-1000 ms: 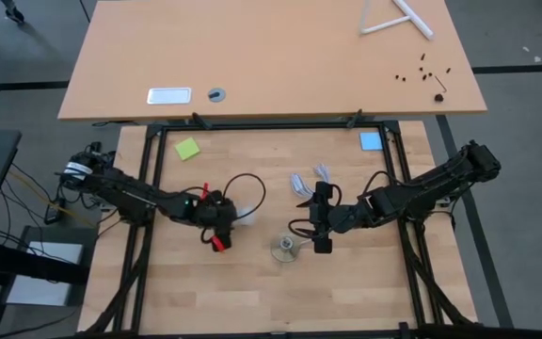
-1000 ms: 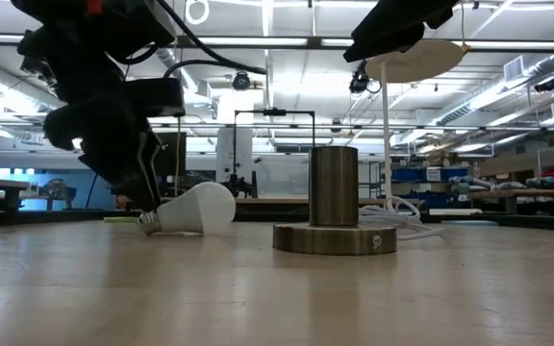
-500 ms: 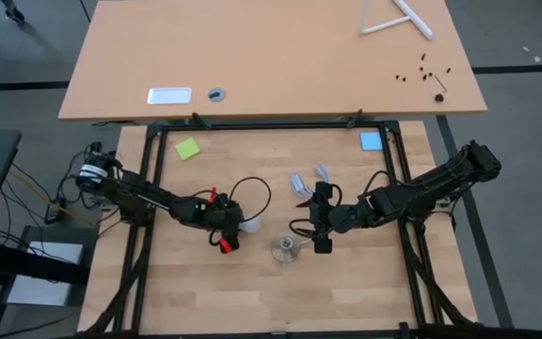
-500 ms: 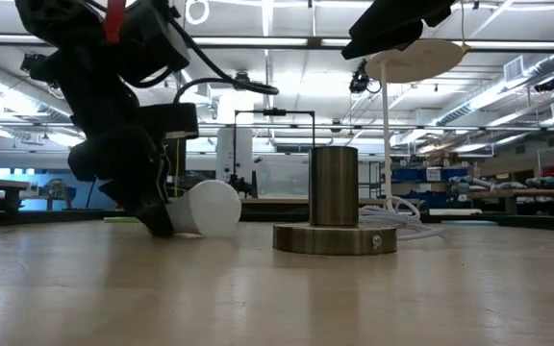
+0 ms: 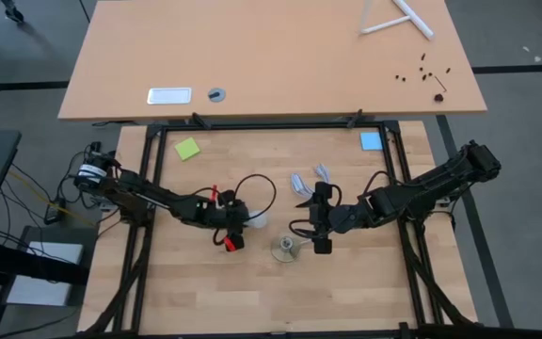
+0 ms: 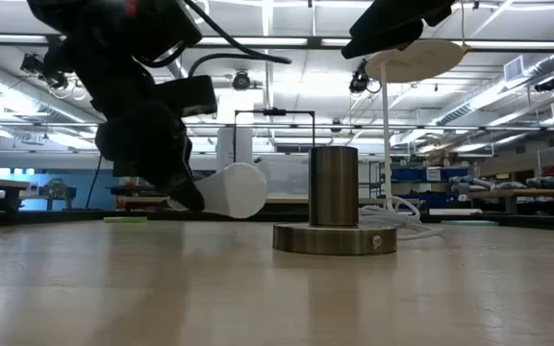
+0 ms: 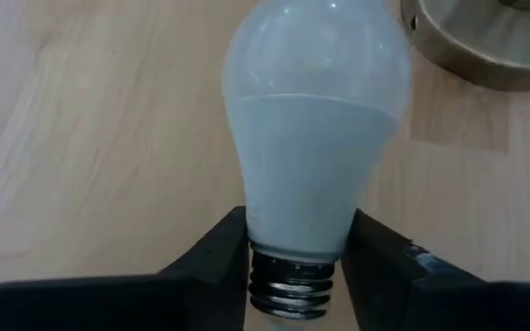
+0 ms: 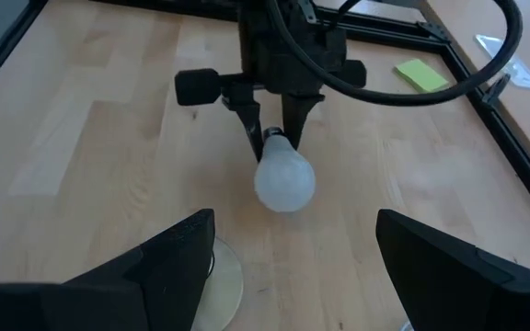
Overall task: Screw lightbulb
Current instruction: Insert the lightbulb into the lamp
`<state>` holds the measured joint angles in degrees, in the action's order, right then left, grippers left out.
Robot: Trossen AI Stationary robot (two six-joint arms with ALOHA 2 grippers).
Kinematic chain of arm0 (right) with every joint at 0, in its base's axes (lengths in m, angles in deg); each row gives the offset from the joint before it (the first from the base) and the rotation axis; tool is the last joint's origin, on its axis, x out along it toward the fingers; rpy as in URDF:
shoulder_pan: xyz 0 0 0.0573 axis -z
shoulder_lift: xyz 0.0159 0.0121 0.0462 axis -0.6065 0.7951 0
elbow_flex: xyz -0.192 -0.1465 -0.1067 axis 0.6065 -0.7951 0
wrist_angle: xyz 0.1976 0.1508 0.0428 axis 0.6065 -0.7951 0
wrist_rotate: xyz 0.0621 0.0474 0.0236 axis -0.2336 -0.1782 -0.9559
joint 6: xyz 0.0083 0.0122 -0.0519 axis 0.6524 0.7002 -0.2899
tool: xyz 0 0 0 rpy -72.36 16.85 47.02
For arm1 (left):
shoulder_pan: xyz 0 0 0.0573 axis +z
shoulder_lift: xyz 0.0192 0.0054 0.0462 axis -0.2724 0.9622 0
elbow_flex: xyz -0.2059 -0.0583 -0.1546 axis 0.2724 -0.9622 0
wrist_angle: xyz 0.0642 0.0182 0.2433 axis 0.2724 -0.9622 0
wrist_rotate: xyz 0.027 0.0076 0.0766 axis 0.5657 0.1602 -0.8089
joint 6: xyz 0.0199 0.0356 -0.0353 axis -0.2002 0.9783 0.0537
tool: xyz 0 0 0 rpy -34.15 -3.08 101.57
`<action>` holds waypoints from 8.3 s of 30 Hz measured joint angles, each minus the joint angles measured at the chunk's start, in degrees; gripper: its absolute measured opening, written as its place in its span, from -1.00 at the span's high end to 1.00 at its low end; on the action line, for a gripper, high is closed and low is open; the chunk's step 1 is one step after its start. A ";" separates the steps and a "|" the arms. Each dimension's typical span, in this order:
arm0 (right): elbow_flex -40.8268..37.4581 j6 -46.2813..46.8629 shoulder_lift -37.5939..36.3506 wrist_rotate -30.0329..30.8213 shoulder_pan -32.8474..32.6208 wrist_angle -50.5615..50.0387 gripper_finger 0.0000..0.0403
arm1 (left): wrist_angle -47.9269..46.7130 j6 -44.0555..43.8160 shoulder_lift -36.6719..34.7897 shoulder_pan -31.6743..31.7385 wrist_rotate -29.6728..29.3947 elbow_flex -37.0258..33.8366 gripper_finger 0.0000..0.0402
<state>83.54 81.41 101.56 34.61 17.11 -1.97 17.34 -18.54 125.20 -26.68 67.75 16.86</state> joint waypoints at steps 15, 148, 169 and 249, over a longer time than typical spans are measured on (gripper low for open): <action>0.00 -1.47 0.00 0.01 -0.11 3.04 -0.54 | -1.31 -0.33 -3.04 0.00 -0.13 0.72 0.33; 4.79 4.57 12.24 -12.41 4.90 19.30 -0.76 | 20.15 10.83 -11.70 -2.43 8.79 0.72 0.32; 4.85 5.92 12.24 -13.53 5.64 18.55 -0.60 | 23.22 10.59 -11.69 -2.43 8.98 0.70 0.32; 13.75 2.89 3.37 -10.91 4.40 -7.42 -0.06 | 16.74 8.89 -20.56 -3.13 9.04 0.74 -0.51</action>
<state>97.29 84.30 104.93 23.70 21.50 -9.39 34.08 -9.65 104.64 -29.81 76.78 17.60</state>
